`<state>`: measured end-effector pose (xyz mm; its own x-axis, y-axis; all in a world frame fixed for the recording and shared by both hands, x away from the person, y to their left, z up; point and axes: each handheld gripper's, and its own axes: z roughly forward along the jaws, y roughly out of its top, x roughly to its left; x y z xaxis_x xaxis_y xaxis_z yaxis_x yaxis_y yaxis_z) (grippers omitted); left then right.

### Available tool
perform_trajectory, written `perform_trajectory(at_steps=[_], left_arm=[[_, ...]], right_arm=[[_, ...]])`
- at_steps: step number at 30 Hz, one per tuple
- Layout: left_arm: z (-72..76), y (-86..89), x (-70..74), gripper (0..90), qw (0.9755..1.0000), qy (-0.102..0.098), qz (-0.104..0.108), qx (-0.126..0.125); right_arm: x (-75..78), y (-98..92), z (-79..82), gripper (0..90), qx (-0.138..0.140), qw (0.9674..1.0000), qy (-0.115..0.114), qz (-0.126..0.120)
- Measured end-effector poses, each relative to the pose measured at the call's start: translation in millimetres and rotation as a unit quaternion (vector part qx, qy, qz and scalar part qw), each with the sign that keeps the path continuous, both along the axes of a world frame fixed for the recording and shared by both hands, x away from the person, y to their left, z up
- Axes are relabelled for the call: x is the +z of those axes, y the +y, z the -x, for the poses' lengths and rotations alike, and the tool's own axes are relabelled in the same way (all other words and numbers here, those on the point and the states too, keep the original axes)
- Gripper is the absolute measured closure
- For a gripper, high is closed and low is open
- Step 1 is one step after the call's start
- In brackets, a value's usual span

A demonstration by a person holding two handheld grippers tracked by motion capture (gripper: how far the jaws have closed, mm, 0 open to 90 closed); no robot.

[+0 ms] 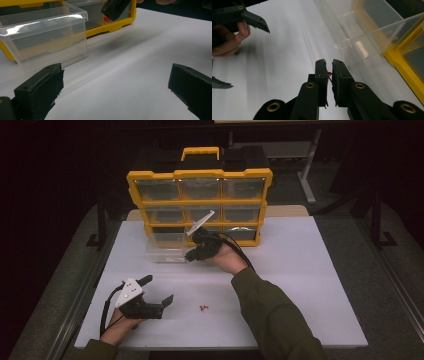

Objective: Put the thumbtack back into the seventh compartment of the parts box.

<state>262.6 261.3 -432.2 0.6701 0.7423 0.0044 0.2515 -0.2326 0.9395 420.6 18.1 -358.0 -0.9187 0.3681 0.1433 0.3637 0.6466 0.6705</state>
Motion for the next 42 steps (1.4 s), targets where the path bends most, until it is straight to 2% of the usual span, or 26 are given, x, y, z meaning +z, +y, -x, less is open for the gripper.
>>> perform_trajectory(at_steps=[4,11,15,20,24,25,27,30,31,33,42], left_arm=[[0.0,-0.1,0.0,0.0,1.0,0.0,0.001,0.0],[-0.4,0.3,-0.2,0.0,1.0,0.0,-0.002,-0.001],[-0.1,0.1,-0.2,0.0,1.0,0.0,0.004,0.001],[0.1,0.1,0.1,0.0,1.0,0.001,0.003,0.0],[0.0,0.5,0.2,0.0,1.0,0.0,0.0,-0.001],[0.0,0.6,0.2,0.0,1.0,0.001,0.0,0.0],[-0.2,1.4,0.4,0.0,1.0,0.001,-0.005,-0.001],[0.0,0.5,0.1,0.0,1.0,0.0,0.001,0.0],[0.0,0.6,0.1,0.0,1.0,0.001,0.001,0.0],[-0.1,0.9,0.1,0.0,1.0,0.001,-0.001,-0.001],[-0.8,0.8,-0.3,0.0,1.0,-0.001,0.002,-0.002]], right_arm=[[3.5,1.2,-2.5,82.1,-0.007,1.0,0.005,-0.002],[9.3,3.8,-9.7,82.1,-0.009,0.9999,-0.007,-0.009],[12.7,5.5,-14.3,82.1,-0.011,0.9998,-0.01,-0.012],[17.2,8.8,-18.9,82.1,-0.023,0.9997,-0.003,-0.013],[19.5,11.2,-24.0,82.1,-0.023,0.9996,-0.014,-0.012],[20.4,12.3,-25.1,82.1,-0.021,0.9995,-0.013,-0.019],[21.3,13.9,-27.6,82.1,-0.021,0.9994,-0.019,-0.018],[23.5,17.9,-28.3,82.1,-0.031,0.9994,-0.009,-0.014],[23.0,19.2,-30.3,82.1,-0.026,0.9994,-0.017,-0.014],[23.8,23.1,-30.7,82.1,-0.03,0.9994,-0.011,-0.011],[20.5,37.2,-38.0,81.8,-0.032,0.9994,-0.015,-0.002]])
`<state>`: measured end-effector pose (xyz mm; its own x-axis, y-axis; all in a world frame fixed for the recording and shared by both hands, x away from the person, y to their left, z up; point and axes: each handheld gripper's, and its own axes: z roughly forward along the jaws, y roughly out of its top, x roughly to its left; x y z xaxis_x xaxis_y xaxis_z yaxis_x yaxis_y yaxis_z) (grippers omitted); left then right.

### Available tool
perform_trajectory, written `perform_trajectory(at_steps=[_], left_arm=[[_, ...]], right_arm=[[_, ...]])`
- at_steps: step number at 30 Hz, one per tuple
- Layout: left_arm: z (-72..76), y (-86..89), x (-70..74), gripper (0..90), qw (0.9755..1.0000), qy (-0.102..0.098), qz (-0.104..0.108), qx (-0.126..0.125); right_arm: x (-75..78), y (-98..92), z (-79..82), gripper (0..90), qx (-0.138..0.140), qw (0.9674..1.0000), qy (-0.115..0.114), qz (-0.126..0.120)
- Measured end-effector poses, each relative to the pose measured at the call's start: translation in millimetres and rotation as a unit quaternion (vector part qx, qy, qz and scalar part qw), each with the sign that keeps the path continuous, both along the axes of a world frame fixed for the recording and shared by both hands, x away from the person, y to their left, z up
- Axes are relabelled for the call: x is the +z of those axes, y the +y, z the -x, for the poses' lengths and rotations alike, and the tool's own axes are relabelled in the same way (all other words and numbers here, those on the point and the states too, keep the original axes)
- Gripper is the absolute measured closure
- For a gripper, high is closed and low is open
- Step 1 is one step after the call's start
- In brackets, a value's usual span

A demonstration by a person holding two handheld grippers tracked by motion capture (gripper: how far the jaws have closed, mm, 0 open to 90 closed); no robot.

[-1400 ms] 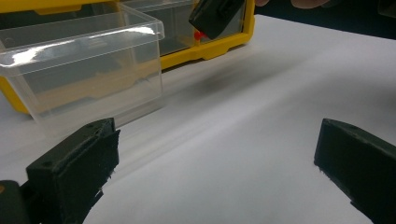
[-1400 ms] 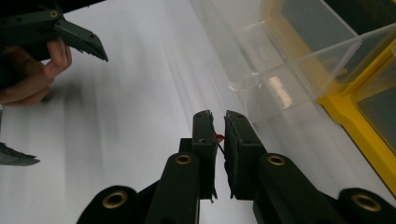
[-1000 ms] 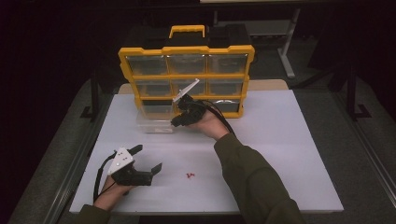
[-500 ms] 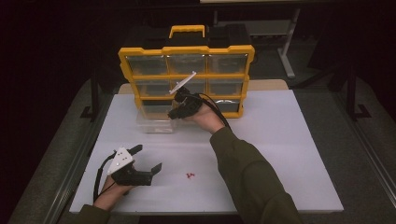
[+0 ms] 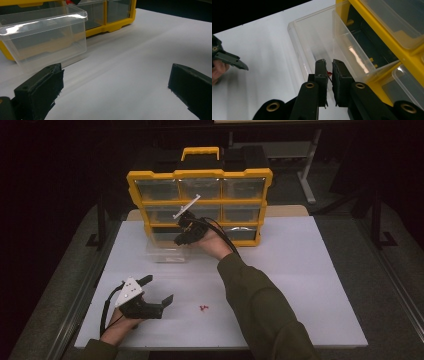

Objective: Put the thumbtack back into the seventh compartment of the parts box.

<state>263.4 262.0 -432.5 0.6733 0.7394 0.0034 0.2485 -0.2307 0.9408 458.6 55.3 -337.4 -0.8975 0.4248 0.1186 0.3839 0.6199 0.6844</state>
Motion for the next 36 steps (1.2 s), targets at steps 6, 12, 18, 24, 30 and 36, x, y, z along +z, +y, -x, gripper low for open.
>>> perform_trajectory(at_steps=[6,12,18,24,30,36], left_arm=[[0.0,-0.4,-0.3,0.0,1.0,0.001,-0.001,-0.001],[0.2,-1.0,-0.5,0.0,1.0,0.004,0.002,-0.001],[-0.2,-0.4,-0.3,0.0,1.0,0.001,-0.001,-0.002],[0.2,-1.0,-0.6,0.0,1.0,0.005,0.002,-0.002],[0.4,-1.2,-0.7,0.0,1.0,0.005,0.003,-0.001],[0.4,-1.1,-0.7,0.0,1.0,0.005,0.002,-0.002]], right_arm=[[-1.5,7.5,-4.3,81.8,0.004,0.9999,-0.007,0.012],[-6.7,13.8,-11.1,81.5,0.007,0.9996,-0.013,0.023],[-6.0,16.2,-9.7,73.9,-0.014,0.9992,0.016,0.034],[-3.0,10.6,-14.4,55.0,-0.007,0.9997,-0.018,0.012],[2.0,5.5,-11.9,48.6,-0.015,0.9998,-0.008,0.004],[6.3,-1.4,-9.2,38.7,-0.02,0.9998,0.0,0.001]])
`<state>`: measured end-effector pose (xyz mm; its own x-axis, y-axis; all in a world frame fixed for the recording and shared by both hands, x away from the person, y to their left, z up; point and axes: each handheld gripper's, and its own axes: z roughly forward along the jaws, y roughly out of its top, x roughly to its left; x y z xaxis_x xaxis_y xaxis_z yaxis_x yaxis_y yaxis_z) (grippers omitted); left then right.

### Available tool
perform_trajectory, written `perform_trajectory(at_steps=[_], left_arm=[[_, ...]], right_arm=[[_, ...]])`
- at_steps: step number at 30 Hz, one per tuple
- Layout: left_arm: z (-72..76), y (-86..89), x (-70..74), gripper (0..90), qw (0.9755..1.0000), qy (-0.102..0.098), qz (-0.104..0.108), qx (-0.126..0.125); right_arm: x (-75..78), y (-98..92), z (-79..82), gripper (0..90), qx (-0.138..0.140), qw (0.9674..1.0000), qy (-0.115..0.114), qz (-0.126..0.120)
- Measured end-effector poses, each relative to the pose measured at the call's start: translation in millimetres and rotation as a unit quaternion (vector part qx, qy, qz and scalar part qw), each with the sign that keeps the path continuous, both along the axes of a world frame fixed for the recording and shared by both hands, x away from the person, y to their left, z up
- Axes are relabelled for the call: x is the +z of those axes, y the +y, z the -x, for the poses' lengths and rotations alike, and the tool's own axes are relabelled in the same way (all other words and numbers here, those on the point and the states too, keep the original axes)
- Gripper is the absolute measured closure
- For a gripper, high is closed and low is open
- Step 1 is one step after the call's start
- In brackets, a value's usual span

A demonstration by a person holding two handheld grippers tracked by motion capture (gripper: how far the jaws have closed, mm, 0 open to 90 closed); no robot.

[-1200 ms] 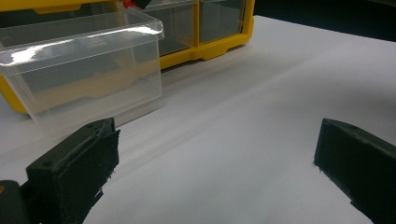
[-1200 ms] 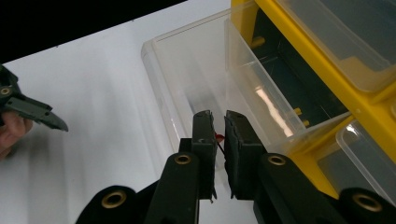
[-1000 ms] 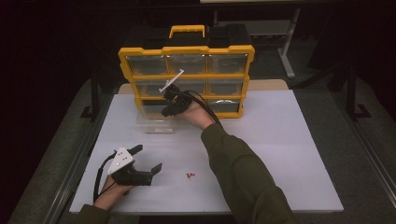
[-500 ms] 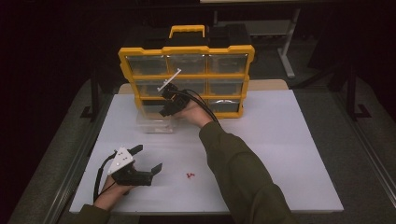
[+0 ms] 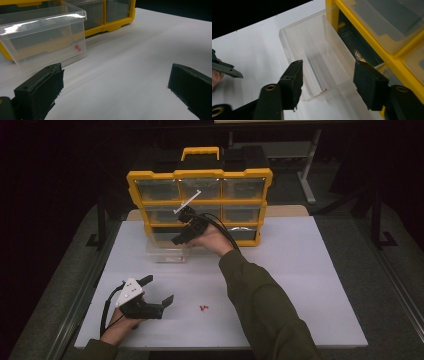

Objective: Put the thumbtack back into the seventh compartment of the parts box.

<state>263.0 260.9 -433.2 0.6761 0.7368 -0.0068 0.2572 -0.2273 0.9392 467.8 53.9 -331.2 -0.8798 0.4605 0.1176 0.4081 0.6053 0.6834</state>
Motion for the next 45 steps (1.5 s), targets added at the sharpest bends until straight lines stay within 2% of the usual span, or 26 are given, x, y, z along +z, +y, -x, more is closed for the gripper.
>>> perform_trajectory(at_steps=[12,18,24,27,35,42,45], left_arm=[[-0.5,0.9,0.1,0.0,0.9999,-0.001,-0.014,-0.003],[-0.4,-0.2,-0.5,0.0,1.0,-0.001,-0.007,-0.004],[-0.4,0.0,-0.6,0.0,0.9999,0.0,-0.01,-0.004],[-0.8,-0.2,-1.1,0.0,1.0,-0.001,-0.009,-0.004],[-1.2,-0.4,-1.6,0.0,0.9999,-0.003,-0.008,-0.005],[-1.4,-0.2,-2.0,0.0,0.9999,-0.004,-0.008,-0.006],[-0.4,0.0,-1.1,0.0,0.9999,0.002,-0.009,-0.003]], right_arm=[[5.3,-14.0,15.1,23.5,0.001,0.9998,-0.017,-0.011],[2.9,-20.5,23.4,19.2,0.002,0.9997,-0.02,-0.012],[-0.6,-27.9,32.8,18.5,0.01,0.9995,-0.025,-0.017],[-3.1,-32.2,39.1,18.4,0.009,0.9996,-0.019,-0.02],[-9.7,-42.2,50.9,18.3,0.01,0.9992,-0.033,-0.021],[-16.7,-49.6,61.9,18.2,0.012,0.9993,-0.026,-0.026],[-22.9,-53.8,65.1,18.2,0.018,0.9992,-0.029,-0.021]])
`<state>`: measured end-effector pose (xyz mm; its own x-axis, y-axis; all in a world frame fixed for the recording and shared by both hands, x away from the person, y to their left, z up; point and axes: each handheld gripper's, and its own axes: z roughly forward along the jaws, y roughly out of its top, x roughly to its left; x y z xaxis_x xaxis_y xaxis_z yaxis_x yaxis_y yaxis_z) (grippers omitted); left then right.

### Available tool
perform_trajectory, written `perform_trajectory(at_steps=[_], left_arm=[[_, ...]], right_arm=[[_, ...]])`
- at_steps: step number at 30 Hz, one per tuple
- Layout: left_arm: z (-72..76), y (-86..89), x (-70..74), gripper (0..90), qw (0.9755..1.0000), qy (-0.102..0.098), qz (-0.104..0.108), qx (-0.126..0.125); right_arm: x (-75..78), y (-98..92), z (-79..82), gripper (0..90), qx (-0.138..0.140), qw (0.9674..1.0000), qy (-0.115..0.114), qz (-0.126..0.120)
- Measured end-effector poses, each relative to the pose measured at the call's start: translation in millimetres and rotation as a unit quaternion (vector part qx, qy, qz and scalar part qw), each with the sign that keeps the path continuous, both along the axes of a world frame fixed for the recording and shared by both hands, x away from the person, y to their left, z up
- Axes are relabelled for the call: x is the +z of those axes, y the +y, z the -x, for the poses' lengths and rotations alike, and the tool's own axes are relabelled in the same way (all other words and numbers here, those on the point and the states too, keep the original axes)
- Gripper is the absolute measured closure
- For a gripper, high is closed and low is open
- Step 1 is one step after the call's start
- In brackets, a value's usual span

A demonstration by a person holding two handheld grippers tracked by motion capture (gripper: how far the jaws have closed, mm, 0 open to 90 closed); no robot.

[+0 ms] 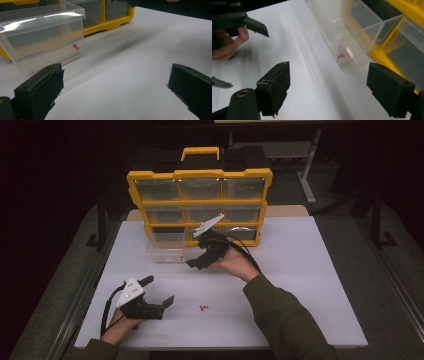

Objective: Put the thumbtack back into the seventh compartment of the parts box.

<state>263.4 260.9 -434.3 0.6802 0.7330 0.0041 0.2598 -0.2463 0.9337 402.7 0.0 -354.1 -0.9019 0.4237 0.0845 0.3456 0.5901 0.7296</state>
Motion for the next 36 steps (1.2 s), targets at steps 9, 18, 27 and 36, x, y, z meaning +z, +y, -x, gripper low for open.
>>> perform_trajectory(at_steps=[9,18,27,36], left_arm=[[-0.6,-0.6,-1.1,0.0,1.0,-0.003,0.004,-0.002],[-0.4,-0.3,-1.5,0.0,1.0,0.0,0.008,0.002],[-0.2,-0.5,-1.9,0.0,1.0,0.003,0.007,0.003],[-0.5,0.0,-1.6,0.0,1.0,0.001,0.009,0.002]], right_arm=[[-14.8,-9.3,12.4,18.3,0.005,0.9999,0.011,0.001],[-28.1,-12.8,25.2,18.3,0.012,0.9998,0.018,-0.001],[-39.5,-17.7,33.3,18.4,0.016,0.9994,0.03,-0.003],[-43.7,-24.8,40.6,19.5,0.019,0.9995,0.026,0.003]])
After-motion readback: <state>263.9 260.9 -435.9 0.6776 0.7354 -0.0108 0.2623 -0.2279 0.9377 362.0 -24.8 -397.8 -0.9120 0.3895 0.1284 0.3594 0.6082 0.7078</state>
